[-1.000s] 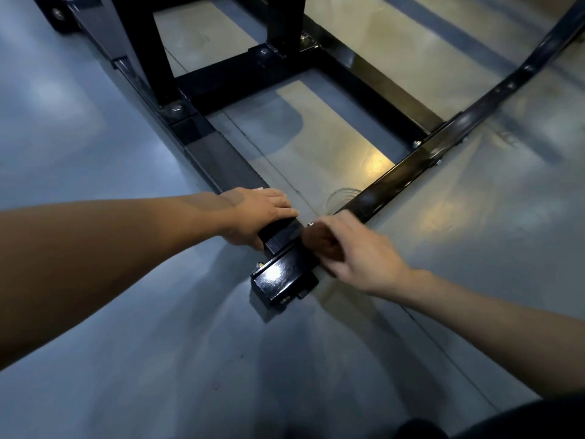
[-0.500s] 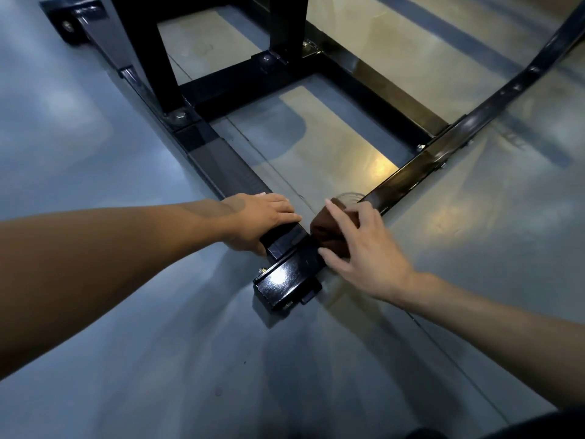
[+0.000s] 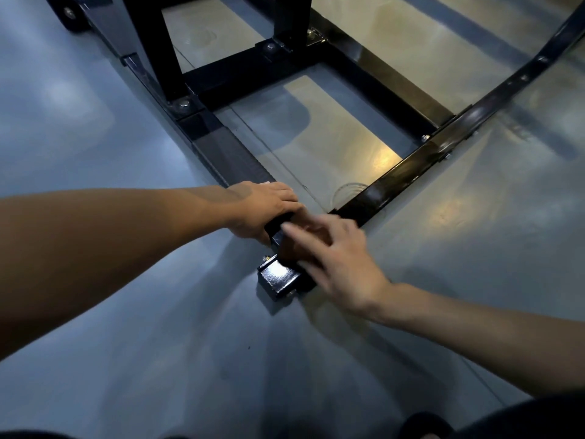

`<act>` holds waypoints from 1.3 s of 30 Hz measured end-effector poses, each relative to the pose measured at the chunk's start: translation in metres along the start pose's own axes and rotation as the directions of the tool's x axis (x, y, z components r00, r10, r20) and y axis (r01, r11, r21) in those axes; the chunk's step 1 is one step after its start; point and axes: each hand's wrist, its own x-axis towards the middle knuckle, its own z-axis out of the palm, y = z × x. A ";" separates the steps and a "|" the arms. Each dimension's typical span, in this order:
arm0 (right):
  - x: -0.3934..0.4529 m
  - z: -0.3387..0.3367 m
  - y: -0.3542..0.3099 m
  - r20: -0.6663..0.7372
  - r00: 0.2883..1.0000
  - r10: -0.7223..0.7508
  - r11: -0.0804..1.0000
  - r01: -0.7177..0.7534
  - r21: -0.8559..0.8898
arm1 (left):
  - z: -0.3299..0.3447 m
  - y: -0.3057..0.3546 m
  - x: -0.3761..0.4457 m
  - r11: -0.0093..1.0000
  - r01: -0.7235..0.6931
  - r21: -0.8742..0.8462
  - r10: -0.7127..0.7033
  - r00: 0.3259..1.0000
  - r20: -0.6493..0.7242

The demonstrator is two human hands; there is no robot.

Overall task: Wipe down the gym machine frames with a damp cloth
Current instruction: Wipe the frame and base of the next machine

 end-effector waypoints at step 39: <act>-0.012 0.012 -0.022 0.137 0.880 -0.454 0.881 0.421 0.214 | 0.002 -0.004 -0.001 1.000 0.005 0.014 -0.005 1.000 0.007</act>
